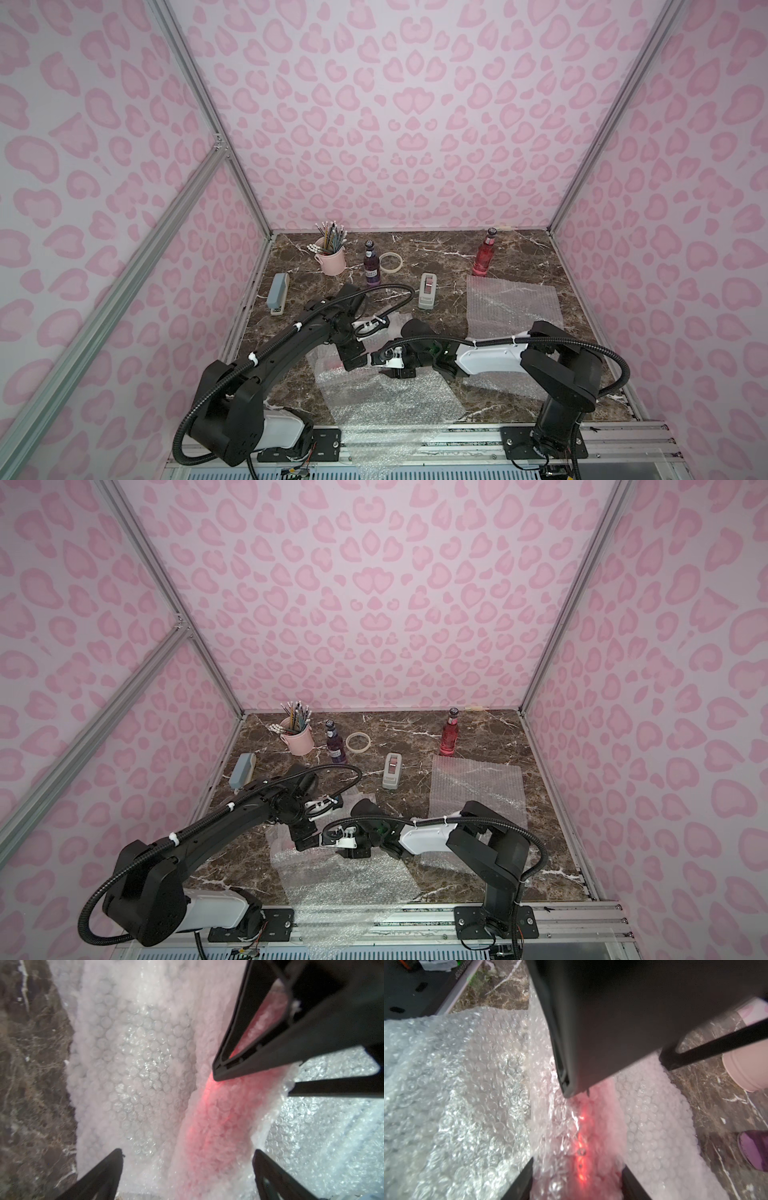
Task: Wrap wine bottles in bubble wrap
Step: Wrap the wine bottle in bubble wrap.
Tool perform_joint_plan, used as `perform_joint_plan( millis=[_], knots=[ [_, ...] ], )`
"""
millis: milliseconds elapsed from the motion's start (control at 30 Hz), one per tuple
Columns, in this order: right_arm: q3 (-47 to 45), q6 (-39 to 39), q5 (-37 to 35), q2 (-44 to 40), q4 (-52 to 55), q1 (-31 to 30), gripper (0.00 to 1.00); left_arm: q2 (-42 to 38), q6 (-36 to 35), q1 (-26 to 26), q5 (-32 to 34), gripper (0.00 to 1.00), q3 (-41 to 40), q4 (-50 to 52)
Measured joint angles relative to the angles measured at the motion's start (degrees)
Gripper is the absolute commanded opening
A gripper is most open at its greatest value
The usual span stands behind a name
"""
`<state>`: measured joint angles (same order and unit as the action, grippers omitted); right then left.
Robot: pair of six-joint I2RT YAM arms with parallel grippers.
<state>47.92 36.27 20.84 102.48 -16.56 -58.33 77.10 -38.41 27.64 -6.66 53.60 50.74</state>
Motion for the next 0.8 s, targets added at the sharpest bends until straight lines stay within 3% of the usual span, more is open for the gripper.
perform_joint_plan(
  millis=[267,400,567,800],
  knots=[
    [-2.2,1.9,-8.2,-1.1,0.9,-2.0,0.56,0.4,3.9,-2.6,0.6,1.00,1.4,3.2],
    [-1.8,1.9,-9.0,-1.0,1.5,-2.2,0.60,0.6,6.0,-3.7,0.8,1.00,2.6,3.0],
    [0.2,2.0,-10.3,0.5,4.0,-2.3,0.61,-8.3,7.1,-4.2,-2.2,0.98,2.6,3.2],
    [4.3,0.0,-7.6,2.0,9.7,-1.2,0.46,-19.3,1.9,-4.2,-6.2,0.99,-2.1,7.0]
  ],
)
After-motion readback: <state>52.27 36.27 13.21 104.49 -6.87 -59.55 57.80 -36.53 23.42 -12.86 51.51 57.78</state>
